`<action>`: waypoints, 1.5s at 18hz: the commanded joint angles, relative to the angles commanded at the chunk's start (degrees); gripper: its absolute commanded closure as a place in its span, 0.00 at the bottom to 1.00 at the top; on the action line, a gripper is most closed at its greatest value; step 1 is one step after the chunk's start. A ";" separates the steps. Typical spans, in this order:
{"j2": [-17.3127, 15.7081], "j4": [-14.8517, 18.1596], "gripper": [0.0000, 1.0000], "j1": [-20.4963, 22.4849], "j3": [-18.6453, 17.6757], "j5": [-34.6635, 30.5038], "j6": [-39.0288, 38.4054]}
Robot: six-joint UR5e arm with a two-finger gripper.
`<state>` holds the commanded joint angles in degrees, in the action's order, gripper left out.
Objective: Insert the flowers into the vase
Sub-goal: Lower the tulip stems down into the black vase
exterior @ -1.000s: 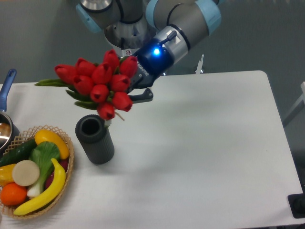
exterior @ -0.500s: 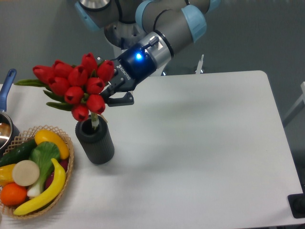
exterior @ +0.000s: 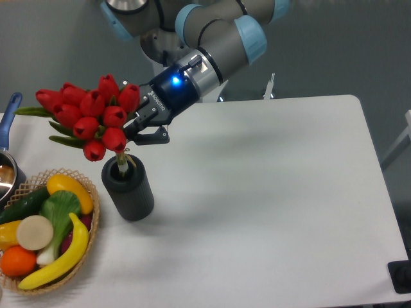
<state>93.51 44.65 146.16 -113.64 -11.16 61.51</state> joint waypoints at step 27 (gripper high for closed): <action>10.37 0.00 0.78 -0.79 -5.72 -0.35 14.51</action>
<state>103.89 44.65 145.37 -119.35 -11.51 76.02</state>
